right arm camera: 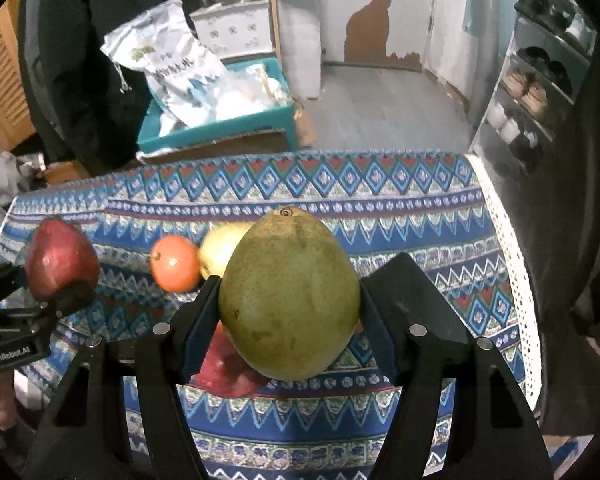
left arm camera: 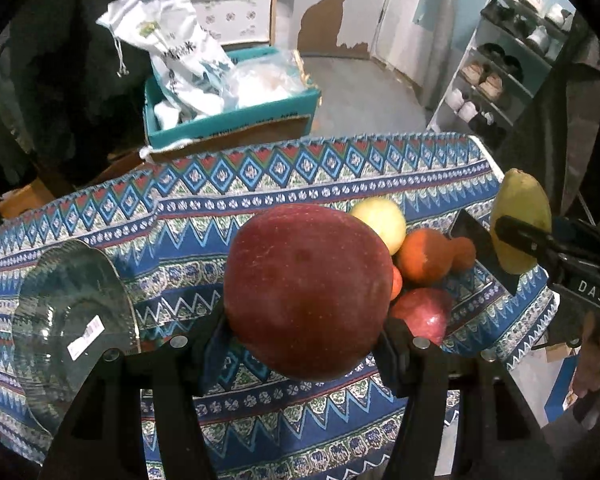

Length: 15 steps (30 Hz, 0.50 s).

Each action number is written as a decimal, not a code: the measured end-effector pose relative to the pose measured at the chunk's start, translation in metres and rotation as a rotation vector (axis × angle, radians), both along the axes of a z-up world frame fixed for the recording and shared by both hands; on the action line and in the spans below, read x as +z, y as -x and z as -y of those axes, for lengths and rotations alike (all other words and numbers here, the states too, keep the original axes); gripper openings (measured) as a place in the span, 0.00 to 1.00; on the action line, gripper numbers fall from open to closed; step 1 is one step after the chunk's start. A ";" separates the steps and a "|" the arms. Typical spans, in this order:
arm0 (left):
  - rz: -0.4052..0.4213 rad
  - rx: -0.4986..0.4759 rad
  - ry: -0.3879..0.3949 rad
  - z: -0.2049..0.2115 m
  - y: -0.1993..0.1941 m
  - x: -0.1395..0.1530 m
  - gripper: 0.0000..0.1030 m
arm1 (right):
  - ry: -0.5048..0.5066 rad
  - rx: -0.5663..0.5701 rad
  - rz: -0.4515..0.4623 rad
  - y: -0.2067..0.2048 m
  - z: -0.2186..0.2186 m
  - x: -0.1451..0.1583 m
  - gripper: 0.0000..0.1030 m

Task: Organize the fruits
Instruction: 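Carry the red apple in the left tool while the right tool carries the pear to the plate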

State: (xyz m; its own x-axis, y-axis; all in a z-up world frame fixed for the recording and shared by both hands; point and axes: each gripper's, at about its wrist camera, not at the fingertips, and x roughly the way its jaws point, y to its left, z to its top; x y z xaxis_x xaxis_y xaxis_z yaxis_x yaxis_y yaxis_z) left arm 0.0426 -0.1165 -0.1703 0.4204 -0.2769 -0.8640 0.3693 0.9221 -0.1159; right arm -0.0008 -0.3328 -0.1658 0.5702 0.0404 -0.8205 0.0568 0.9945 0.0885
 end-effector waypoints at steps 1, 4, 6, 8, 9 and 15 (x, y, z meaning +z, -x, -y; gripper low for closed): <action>0.006 -0.001 0.003 0.000 0.001 0.003 0.62 | -0.002 0.005 0.009 0.000 -0.003 0.004 0.65; 0.019 0.000 0.015 -0.003 0.004 0.013 0.62 | -0.003 0.017 0.032 0.001 -0.009 0.014 0.65; 0.028 0.004 0.021 -0.006 0.006 0.019 0.62 | -0.007 0.024 0.045 0.001 -0.013 0.020 0.65; 0.039 0.008 0.023 -0.009 0.007 0.026 0.62 | -0.015 0.033 0.059 0.002 -0.017 0.026 0.65; 0.042 0.010 0.025 -0.010 0.007 0.029 0.62 | -0.019 0.037 0.065 0.002 -0.019 0.029 0.65; 0.069 0.041 0.040 -0.027 0.007 0.044 0.62 | -0.037 0.062 0.108 0.002 -0.033 0.050 0.65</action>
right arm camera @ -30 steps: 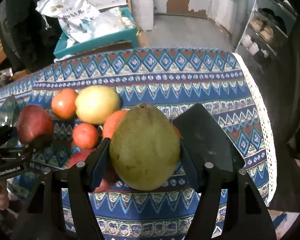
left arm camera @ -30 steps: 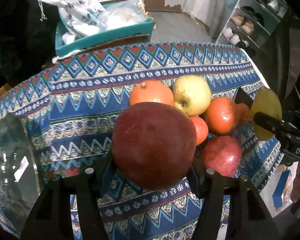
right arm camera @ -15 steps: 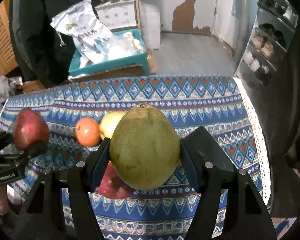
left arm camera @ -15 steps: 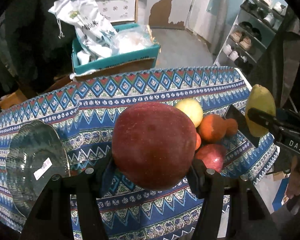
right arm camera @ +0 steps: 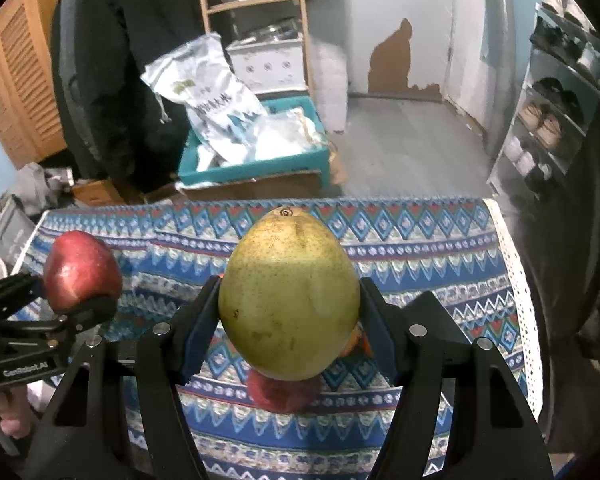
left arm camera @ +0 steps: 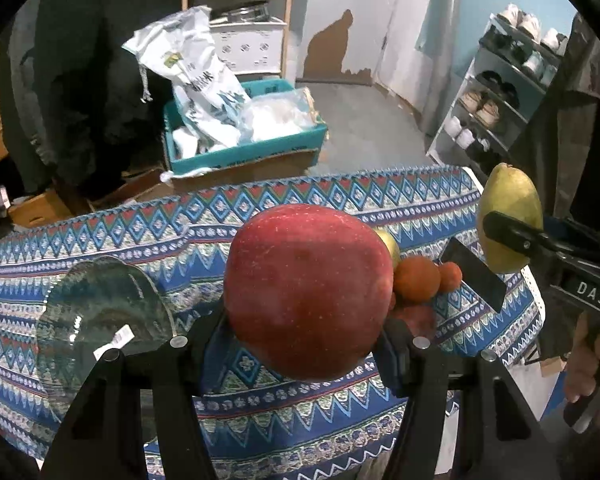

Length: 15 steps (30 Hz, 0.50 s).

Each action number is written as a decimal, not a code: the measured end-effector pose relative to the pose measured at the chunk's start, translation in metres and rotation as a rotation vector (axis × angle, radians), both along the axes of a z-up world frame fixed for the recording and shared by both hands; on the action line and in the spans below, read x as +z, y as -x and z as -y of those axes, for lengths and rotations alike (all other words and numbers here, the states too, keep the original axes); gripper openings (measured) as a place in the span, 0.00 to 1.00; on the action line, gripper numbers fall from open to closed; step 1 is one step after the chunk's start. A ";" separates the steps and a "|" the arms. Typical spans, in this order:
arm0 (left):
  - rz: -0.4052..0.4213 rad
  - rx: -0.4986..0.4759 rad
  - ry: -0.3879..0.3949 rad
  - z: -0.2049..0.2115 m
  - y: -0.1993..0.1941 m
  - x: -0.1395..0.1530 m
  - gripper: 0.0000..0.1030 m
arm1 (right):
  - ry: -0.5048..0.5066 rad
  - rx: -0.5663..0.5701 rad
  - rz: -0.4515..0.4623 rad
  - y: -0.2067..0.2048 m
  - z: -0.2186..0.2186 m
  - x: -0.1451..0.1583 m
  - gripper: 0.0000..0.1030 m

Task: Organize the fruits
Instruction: 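Carry the red apple in the left tool while the right tool carries the pear to the plate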

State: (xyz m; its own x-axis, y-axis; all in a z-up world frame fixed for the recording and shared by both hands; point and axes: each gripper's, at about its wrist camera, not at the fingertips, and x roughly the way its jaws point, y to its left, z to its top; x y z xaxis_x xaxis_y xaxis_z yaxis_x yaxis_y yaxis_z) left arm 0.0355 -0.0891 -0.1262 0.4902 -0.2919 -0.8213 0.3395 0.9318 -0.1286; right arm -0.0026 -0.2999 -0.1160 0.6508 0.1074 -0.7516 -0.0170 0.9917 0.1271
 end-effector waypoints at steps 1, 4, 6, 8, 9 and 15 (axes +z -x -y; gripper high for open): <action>0.004 0.005 0.004 -0.003 0.000 0.002 0.62 | -0.004 0.005 0.008 -0.001 -0.003 0.004 0.65; 0.013 0.023 0.016 -0.013 0.000 0.009 0.62 | -0.017 0.022 0.027 -0.003 -0.012 0.012 0.65; 0.023 0.035 0.017 -0.020 0.000 0.012 0.62 | -0.022 0.036 0.035 -0.006 -0.019 0.017 0.65; 0.029 0.049 0.022 -0.028 -0.001 0.016 0.62 | -0.028 0.051 0.043 -0.008 -0.027 0.022 0.65; 0.031 0.054 0.025 -0.031 -0.001 0.018 0.62 | -0.030 0.058 0.046 -0.010 -0.031 0.023 0.65; 0.047 0.088 0.033 -0.050 0.000 0.024 0.62 | -0.042 0.102 0.055 -0.019 -0.055 0.030 0.65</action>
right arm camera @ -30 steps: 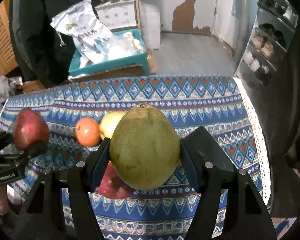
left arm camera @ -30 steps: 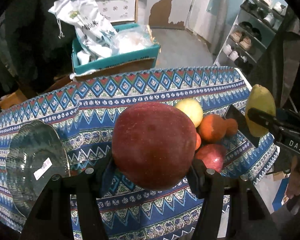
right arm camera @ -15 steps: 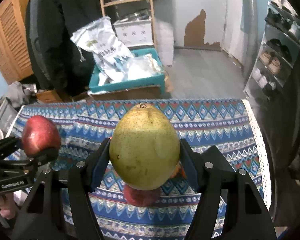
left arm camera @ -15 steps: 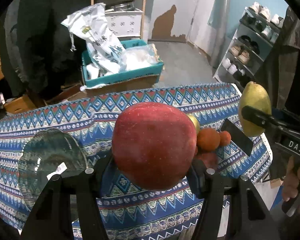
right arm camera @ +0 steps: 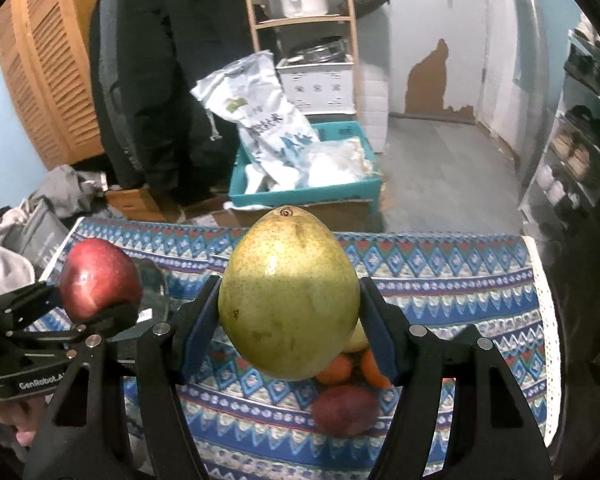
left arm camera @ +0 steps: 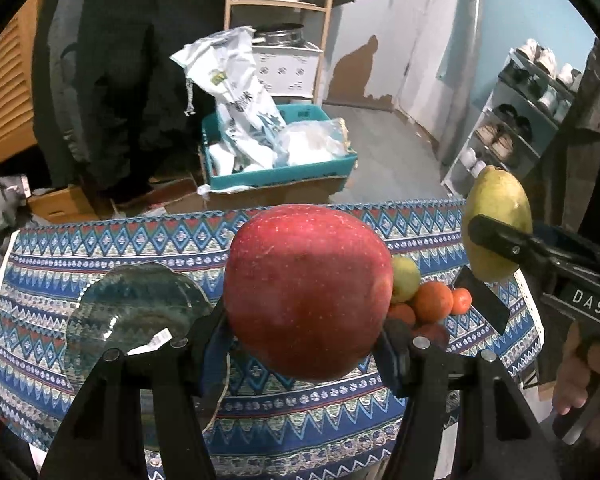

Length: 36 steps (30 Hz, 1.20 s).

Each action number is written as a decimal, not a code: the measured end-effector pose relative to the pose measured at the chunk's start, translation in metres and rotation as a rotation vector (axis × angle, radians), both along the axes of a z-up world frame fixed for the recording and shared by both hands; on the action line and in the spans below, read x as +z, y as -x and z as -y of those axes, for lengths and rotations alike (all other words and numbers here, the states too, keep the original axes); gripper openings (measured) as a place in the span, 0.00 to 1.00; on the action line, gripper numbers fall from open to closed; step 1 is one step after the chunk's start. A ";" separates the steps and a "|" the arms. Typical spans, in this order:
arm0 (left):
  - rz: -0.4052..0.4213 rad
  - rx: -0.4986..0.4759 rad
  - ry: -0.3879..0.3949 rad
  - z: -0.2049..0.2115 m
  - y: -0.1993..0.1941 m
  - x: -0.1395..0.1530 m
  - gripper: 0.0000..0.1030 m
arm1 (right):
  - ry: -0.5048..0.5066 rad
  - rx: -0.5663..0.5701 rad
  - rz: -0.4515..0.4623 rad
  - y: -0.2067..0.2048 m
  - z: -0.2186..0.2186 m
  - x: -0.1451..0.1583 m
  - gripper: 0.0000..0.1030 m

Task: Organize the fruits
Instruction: 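Carry the red apple in the left tool while the right tool carries the pear to the plate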

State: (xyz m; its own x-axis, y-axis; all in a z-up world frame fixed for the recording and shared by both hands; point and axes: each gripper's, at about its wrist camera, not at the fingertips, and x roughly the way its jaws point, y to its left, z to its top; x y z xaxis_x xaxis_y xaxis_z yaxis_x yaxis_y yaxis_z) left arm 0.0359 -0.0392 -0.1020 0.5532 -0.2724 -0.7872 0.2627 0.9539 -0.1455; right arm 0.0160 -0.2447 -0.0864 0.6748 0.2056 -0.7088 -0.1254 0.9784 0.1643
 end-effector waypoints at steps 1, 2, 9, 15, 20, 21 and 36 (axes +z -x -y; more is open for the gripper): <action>0.002 0.005 0.001 -0.004 0.000 0.001 0.62 | 0.000 0.009 0.000 -0.002 -0.005 0.001 0.65; 0.003 0.011 0.002 -0.007 0.000 0.002 0.62 | -0.001 0.015 0.001 -0.003 -0.008 0.002 0.65; 0.005 0.056 0.014 -0.032 -0.002 0.005 0.62 | -0.008 0.058 0.007 -0.014 -0.035 0.008 0.65; 0.008 0.095 0.022 -0.052 -0.002 0.008 0.62 | -0.013 0.097 0.010 -0.022 -0.060 0.012 0.65; 0.005 0.130 0.025 -0.070 -0.003 0.008 0.62 | -0.016 0.130 0.005 -0.028 -0.081 0.012 0.65; 0.003 0.140 0.026 -0.075 -0.004 0.007 0.62 | -0.017 0.136 0.003 -0.030 -0.085 0.012 0.65; -0.051 0.258 0.018 -0.136 -0.008 -0.022 0.62 | -0.040 0.234 -0.083 -0.062 -0.152 -0.017 0.65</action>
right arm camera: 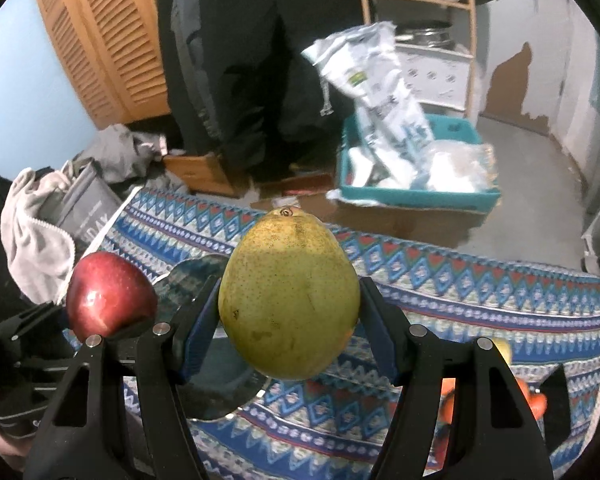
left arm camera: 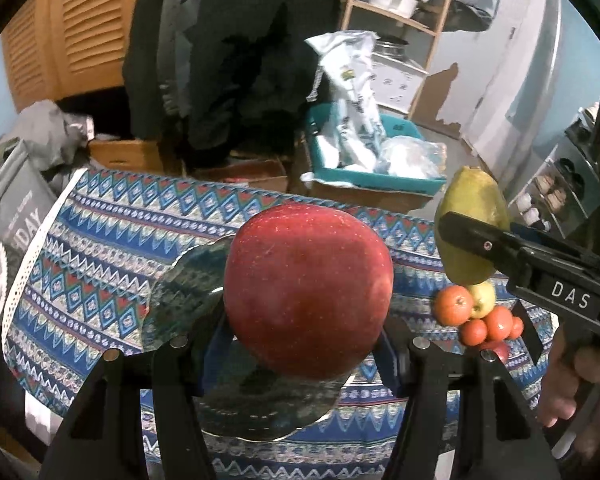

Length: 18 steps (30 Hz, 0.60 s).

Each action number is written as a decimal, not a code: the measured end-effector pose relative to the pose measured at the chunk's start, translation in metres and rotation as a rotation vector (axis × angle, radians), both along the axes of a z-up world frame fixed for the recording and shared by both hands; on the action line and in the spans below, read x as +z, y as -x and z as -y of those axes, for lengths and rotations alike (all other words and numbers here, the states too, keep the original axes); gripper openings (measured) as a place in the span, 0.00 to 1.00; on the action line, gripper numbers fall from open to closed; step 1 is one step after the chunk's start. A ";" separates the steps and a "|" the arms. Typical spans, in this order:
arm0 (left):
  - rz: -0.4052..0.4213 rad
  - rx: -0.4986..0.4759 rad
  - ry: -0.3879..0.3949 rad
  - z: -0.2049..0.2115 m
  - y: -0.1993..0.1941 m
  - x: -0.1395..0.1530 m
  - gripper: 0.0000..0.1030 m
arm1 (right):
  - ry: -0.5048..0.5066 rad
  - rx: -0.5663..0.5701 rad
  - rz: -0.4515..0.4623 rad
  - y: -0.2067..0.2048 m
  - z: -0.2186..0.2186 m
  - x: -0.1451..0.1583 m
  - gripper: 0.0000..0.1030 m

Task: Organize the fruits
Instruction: 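Carry the red apple in the left tool while the right tool carries the pear to the plate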

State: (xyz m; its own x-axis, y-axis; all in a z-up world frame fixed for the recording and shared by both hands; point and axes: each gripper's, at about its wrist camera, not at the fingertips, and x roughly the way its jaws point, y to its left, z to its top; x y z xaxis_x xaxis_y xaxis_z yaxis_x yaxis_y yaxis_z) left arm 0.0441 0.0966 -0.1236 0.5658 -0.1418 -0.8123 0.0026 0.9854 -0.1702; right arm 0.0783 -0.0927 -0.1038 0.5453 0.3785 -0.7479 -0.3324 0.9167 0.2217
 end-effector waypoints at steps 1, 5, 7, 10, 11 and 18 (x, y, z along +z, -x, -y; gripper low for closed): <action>-0.004 0.006 0.000 -0.004 -0.001 -0.002 0.62 | -0.003 0.012 -0.012 -0.003 -0.006 -0.005 0.65; -0.034 0.043 -0.007 -0.020 -0.004 -0.018 0.62 | -0.008 0.043 -0.062 -0.013 -0.025 -0.024 0.65; -0.056 0.057 -0.019 -0.029 -0.007 -0.030 0.62 | -0.003 0.063 -0.086 -0.017 -0.036 -0.034 0.65; -0.093 0.085 -0.022 -0.041 -0.009 -0.046 0.62 | 0.012 0.091 -0.116 -0.021 -0.052 -0.049 0.65; -0.112 0.096 -0.021 -0.046 -0.010 -0.054 0.62 | 0.019 0.095 -0.122 -0.022 -0.056 -0.053 0.65; -0.183 0.122 -0.017 -0.063 -0.013 -0.088 0.62 | 0.072 0.144 -0.191 -0.028 -0.083 -0.084 0.65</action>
State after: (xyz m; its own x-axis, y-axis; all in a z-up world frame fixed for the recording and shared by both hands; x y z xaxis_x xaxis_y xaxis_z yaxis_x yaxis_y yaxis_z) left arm 0.0571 0.1591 -0.2114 0.4203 -0.0667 -0.9049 -0.1463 0.9793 -0.1402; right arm 0.1063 -0.0096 -0.1879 0.3354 0.3846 -0.8600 -0.4193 0.8784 0.2292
